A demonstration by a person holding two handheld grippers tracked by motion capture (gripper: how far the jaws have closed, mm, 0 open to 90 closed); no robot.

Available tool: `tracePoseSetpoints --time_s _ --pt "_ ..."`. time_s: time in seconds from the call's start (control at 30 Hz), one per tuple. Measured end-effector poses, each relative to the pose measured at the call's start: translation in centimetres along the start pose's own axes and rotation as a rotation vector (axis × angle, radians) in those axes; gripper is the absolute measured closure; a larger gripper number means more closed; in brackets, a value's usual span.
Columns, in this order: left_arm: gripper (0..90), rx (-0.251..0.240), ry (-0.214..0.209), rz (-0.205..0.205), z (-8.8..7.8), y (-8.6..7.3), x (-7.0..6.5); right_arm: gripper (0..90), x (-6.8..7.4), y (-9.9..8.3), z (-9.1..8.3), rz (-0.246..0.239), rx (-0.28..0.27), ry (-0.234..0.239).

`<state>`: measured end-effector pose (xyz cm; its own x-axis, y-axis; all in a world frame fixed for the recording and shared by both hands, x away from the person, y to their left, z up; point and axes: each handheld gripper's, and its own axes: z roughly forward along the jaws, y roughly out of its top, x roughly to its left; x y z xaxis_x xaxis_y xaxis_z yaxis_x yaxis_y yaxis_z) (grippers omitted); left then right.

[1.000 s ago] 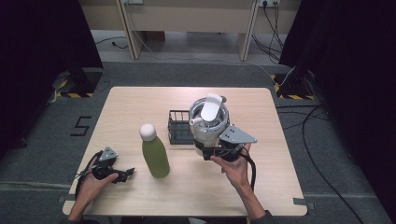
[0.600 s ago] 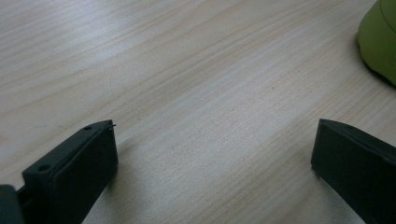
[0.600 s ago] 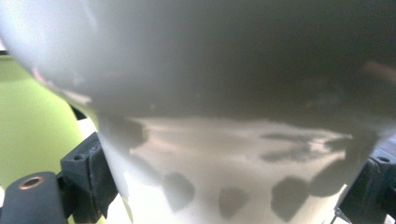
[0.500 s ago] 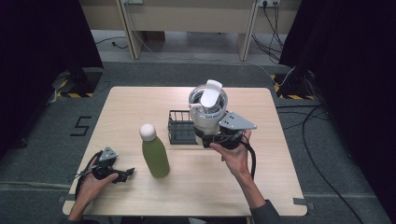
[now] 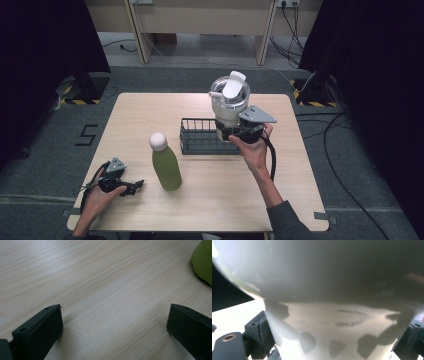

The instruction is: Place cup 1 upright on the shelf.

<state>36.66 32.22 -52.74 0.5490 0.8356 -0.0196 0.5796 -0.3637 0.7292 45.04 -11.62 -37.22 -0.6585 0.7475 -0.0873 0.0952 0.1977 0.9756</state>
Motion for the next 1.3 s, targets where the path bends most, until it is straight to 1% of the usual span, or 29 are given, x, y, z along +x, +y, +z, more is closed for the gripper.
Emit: tracePoseSetpoints --time_s 0.03,0.07,0.17,0.2,0.23,0.3,0.33,0.37,0.4,0.53,0.57,0.6,0.73,0.8,1.1,1.3 --pt "0.0 0.000 0.000 0.000 0.0 0.0 0.0 11.2 0.0 0.0 0.0 0.000 0.000 0.000" --pt "0.0 0.000 0.000 0.001 0.0 0.0 0.0 11.2 -0.5 -0.1 0.4 -0.001 0.004 -0.013" --pt "0.0 0.000 0.000 0.001 0.0 0.0 0.0 11.2 -0.9 -0.3 0.8 0.007 0.004 -0.022" --pt "0.0 0.000 0.000 0.001 0.0 0.0 0.0 11.2 -1.3 -0.6 1.1 0.012 0.007 -0.035" --pt "0.0 0.000 0.000 0.001 0.0 0.0 0.0 11.2 -1.3 -0.6 1.1 0.012 0.007 -0.035" --pt "0.0 0.000 0.000 0.000 0.0 0.0 0.0 11.2 -1.8 -1.1 1.7 0.025 0.014 -0.048" --pt "0.0 0.000 -0.001 0.000 0.0 0.0 0.0 11.1 -2.0 -1.3 1.9 0.022 0.014 -0.052" --pt "0.0 0.000 -0.001 0.000 0.0 0.0 0.0 11.1 -2.0 -1.3 1.9 0.022 0.014 -0.052" --pt "0.0 0.000 -0.001 -0.001 0.0 0.0 0.0 11.2 -2.2 -1.6 2.2 0.034 0.018 -0.056" --pt "0.0 0.000 -0.001 0.000 0.0 0.0 0.0 11.2 -2.4 -2.3 2.6 0.041 0.025 -0.058" --pt "0.0 0.000 -0.001 -0.001 0.0 0.0 0.0 11.2 -2.5 -2.4 2.6 0.040 0.015 -0.059" --pt "0.0 0.000 -0.001 0.000 0.0 0.0 0.0 11.2 -2.5 -2.4 2.6 0.053 0.017 -0.058" --pt "0.0 0.000 0.000 0.000 0.0 0.0 0.0 11.1 -2.7 -2.5 2.8 0.045 0.022 -0.063" --pt "0.0 0.000 0.000 0.000 0.0 0.0 0.0 11.2 -2.7 -2.6 2.9 0.052 0.024 -0.061" --pt "0.0 0.000 -0.001 0.000 0.0 0.0 0.0 11.2 -2.8 -3.4 3.5 0.055 0.040 -0.067" --pt "0.0 0.000 0.000 0.000 0.0 0.0 0.0 11.1 -2.8 -4.3 3.8 0.066 0.051 -0.073"
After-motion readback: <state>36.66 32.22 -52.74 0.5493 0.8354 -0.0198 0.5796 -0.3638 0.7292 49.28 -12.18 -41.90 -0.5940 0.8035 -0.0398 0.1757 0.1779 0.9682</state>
